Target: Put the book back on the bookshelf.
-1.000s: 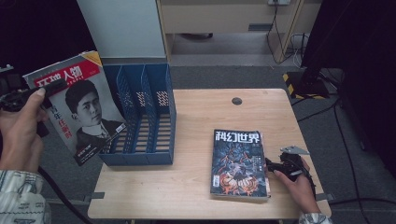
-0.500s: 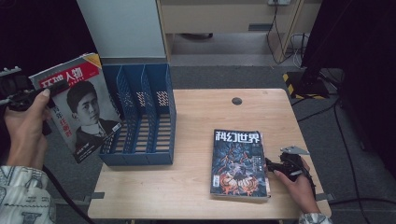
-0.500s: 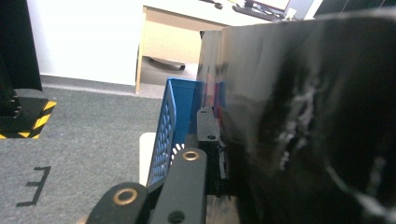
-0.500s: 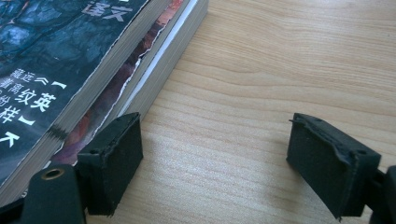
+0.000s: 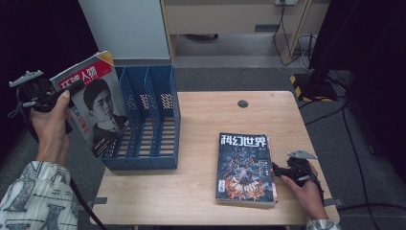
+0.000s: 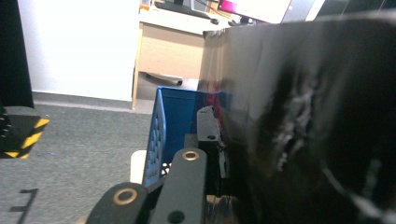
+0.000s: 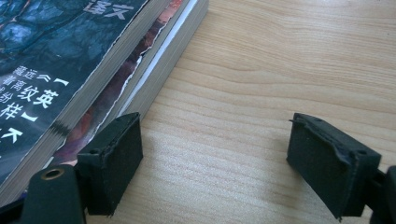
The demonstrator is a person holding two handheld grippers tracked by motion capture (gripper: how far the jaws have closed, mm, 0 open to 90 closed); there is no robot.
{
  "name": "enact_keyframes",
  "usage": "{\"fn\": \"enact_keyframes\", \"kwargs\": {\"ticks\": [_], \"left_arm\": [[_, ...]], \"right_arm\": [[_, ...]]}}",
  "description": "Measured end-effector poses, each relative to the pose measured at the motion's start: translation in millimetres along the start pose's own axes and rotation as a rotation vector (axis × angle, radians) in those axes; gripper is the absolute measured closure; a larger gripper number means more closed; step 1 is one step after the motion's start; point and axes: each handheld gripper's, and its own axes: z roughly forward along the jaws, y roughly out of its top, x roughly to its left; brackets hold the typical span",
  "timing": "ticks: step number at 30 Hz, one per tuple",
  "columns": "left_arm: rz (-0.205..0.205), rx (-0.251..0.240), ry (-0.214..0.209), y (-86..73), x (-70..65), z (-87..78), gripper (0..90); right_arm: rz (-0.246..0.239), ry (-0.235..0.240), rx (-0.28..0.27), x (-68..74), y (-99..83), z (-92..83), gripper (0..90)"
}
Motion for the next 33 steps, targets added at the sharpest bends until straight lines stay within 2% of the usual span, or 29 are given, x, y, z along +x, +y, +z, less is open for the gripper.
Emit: {"fn": "enact_keyframes", "kwargs": {"ticks": [3, 4, 5, 6, 15, 16, 23, 25, 27, 33], "left_arm": [[-0.016, -0.004, 0.0, -4.3, 0.6, 2.6, 85.7], [0.005, 0.003, -0.004, -7.1, -0.9, 5.7, 85.8], [0.005, 0.003, -0.004, -7.1, -0.9, 5.7, 85.7], [0.027, 0.004, -0.006, -9.3, -3.1, 8.7, 85.7], [0.037, -0.018, -0.023, -18.3, -8.8, 23.4, 85.4], [0.048, -0.017, -0.023, -21.2, -10.4, 26.2, 85.3], [0.06, -0.012, -0.017, -33.9, -10.9, 30.3, 85.2], [0.054, -0.032, -0.02, -35.3, -10.9, 28.4, 85.2], [0.068, -0.045, -0.017, -35.4, -10.8, 26.7, 85.3], [0.049, -0.07, -0.033, -34.9, -6.0, 26.3, 85.0]], "right_arm": [[-0.005, 0.0, -0.003, 0.0, -0.7, -0.5, 18.3], [-0.004, 0.0, -0.002, 0.3, -0.9, -0.8, 18.3], [-0.004, 0.0, -0.002, 0.3, -0.9, -0.8, 18.3], [-0.001, 0.0, -0.001, 0.4, -0.9, -0.8, 18.3], [-0.006, 0.001, 0.001, 0.0, -0.9, -0.9, 18.3], [-0.007, 0.001, 0.0, 0.0, -1.0, -0.9, 18.2], [-0.009, 0.004, 0.0, -0.2, -1.1, -1.0, 18.2], [-0.009, 0.004, 0.0, -0.2, -1.0, -1.0, 18.2], [-0.009, 0.004, 0.0, -0.2, -1.1, -1.0, 18.2], [-0.014, 0.004, 0.0, -0.5, -1.3, -1.2, 18.2]]}}
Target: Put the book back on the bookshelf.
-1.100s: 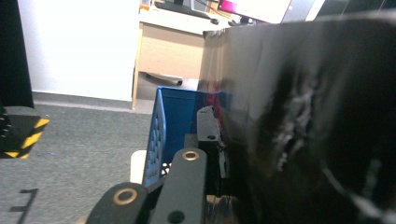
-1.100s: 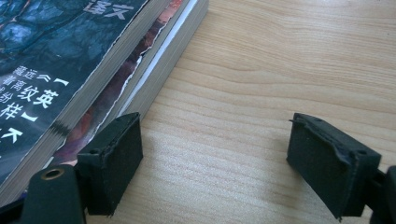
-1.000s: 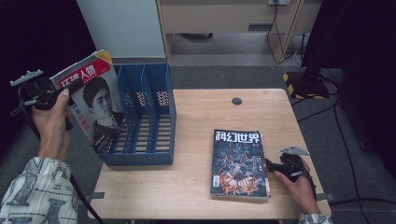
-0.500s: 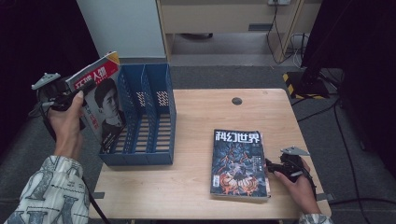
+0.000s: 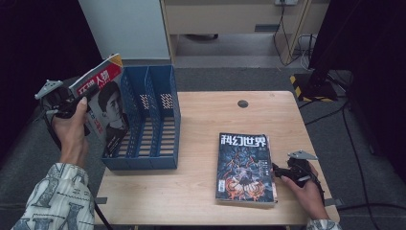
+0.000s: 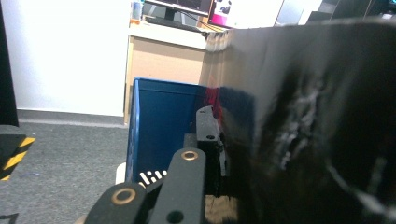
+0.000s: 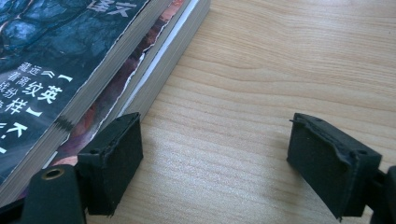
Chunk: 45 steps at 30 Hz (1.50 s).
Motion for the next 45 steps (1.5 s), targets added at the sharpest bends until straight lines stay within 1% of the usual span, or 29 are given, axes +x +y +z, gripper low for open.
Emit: {"fn": "enact_keyframes", "kwargs": {"ticks": [3, 5, 6, 12, 13, 15, 17, 22, 24, 30, 32, 36, 40, 43, 45], "left_arm": [[-0.007, -0.002, -0.001, -3.9, 1.6, 1.0, 84.9], [-0.002, 0.001, 0.007, -9.2, 2.7, 1.0, 84.5], [-0.002, 0.001, 0.007, -9.2, 2.7, 1.0, 84.5], [-0.016, 0.007, 0.015, -19.1, 8.1, 1.2, 84.5], [-0.018, 0.015, 0.013, -23.5, 9.2, 1.3, 84.6], [-0.02, 0.019, 0.012, -25.9, 9.7, 1.0, 84.9], [-0.032, 0.014, 0.005, -31.0, 10.3, 0.8, 85.0], [-0.032, 0.028, 0.01, -38.5, 11.2, 1.6, 84.8], [-0.042, 0.03, 0.008, -43.2, 13.0, 1.1, 84.8], [-0.06, 0.027, 0.005, -45.6, 15.9, -1.0, 84.5], [-0.068, 0.023, -0.001, -47.3, 17.2, -2.0, 84.2], [-0.069, 0.021, -0.004, -48.9, 18.2, -3.8, 84.0], [-0.082, 0.018, -0.004, -51.2, 21.1, -6.2, 83.8], [-0.09, 0.025, 0.0, -53.0, 21.6, -8.0, 83.0], [-0.09, 0.048, 0.002, -53.6, 21.4, -9.2, 82.6]], "right_arm": [[0.0, 0.0, 0.0, 0.0, 0.0, 0.0, 18.2], [0.0, 0.0, 0.0, 0.0, 0.0, 0.0, 18.2], [0.0, 0.0, 0.0, 0.0, 0.0, 0.0, 18.2], [0.0, 0.0, 0.0, 0.0, 0.0, 0.0, 18.2], [0.001, 0.001, 0.0, 0.1, 0.0, -0.2, 18.2], [0.0, 0.001, 0.0, 0.0, -0.1, -0.2, 18.2], [0.0, 0.001, 0.0, 0.0, -0.1, -0.2, 18.2], [0.0, 0.001, 0.001, 0.1, -0.2, -0.3, 18.2], [0.001, 0.002, 0.001, 0.1, -0.3, -0.5, 18.2], [0.001, 0.002, 0.002, 0.1, -0.2, -0.6, 18.2], [0.001, 0.002, 0.001, 0.2, -0.3, -0.5, 18.2], [0.002, 0.002, 0.001, 0.2, -0.2, -0.4, 18.2], [0.002, 0.002, 0.001, 0.2, -0.2, -0.5, 18.2], [0.001, 0.003, 0.003, 0.1, -0.2, -0.6, 18.1], [0.002, 0.003, 0.003, 0.2, -0.2, -0.6, 18.2]]}}
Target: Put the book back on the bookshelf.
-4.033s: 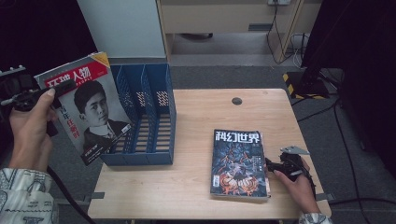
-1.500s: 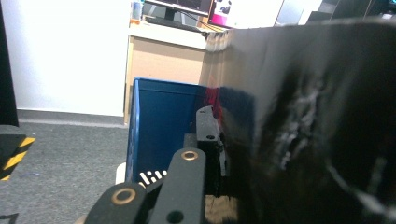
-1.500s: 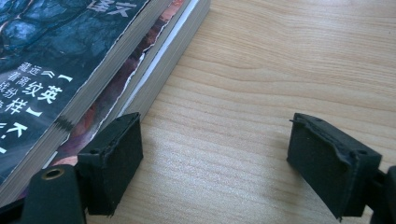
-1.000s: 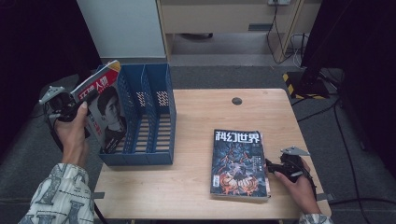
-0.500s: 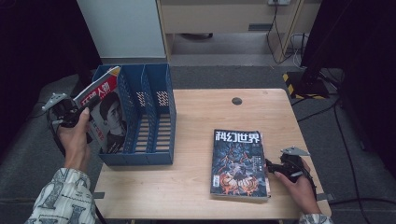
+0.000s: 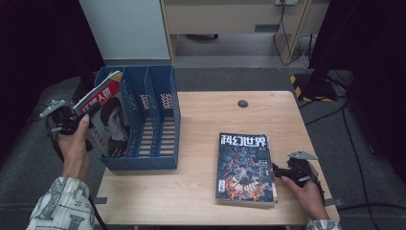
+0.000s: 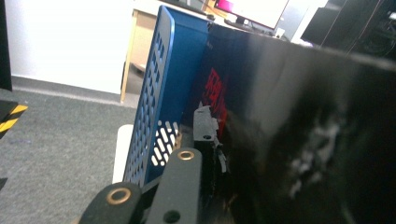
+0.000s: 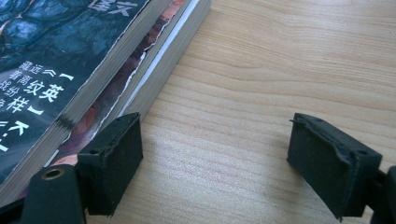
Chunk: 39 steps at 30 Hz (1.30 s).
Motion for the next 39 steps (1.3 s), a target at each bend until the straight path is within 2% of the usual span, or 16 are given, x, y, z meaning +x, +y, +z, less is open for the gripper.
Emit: {"fn": "enact_keyframes", "kwargs": {"ticks": [5, 10, 12, 18, 39], "left_arm": [[-0.009, 0.018, 0.004, -0.3, 1.0, -2.5, 82.0], [-0.015, 0.055, 0.033, -0.4, 3.5, -7.3, 82.0], [-0.029, 0.075, 0.049, 0.2, 7.4, -10.3, 82.1], [-0.034, 0.098, 0.068, 1.0, 12.8, -13.3, 82.5], [-0.049, 0.13, 0.069, 5.4, 16.0, -13.7, 81.6]], "right_arm": [[-0.001, 0.0, 0.0, -0.1, 0.0, 0.0, 18.2], [-0.001, 0.001, 0.0, -0.1, 0.0, 0.0, 18.1], [-0.001, 0.002, 0.0, -0.1, 0.0, 0.0, 18.1], [-0.001, 0.002, 0.0, -0.1, 0.0, 0.0, 18.1], [0.0, 0.001, 0.001, 0.0, 0.0, 0.0, 18.1]]}}
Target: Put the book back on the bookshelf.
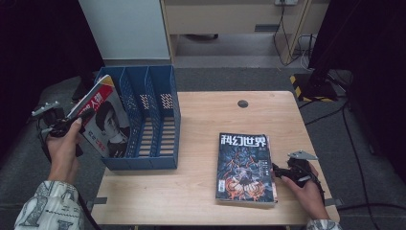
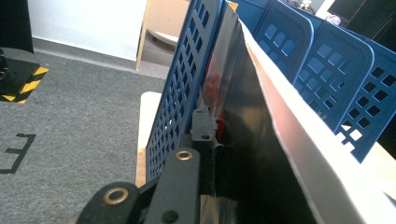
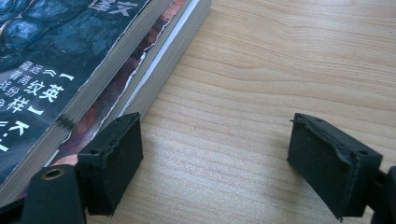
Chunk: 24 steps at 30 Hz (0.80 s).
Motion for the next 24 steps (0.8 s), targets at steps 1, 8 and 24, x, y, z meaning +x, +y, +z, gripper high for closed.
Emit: {"fn": "enact_keyframes", "kwargs": {"ticks": [1, 8, 24], "left_arm": [[0.0, 0.0, 0.0, 0.0, 0.0, 0.0, 81.6], [0.019, 0.027, 0.01, 4.7, -2.6, -1.4, 79.4], [0.087, 0.088, 0.037, 33.0, -16.5, 0.8, 71.7]], "right_arm": [[0.0, -0.001, -0.003, 0.1, -0.1, 0.2, 18.1], [0.0, 0.0, 0.0, 0.0, 0.0, 0.0, 18.1], [0.0, 0.0, 0.0, 0.0, 0.0, 0.0, 18.1]]}}
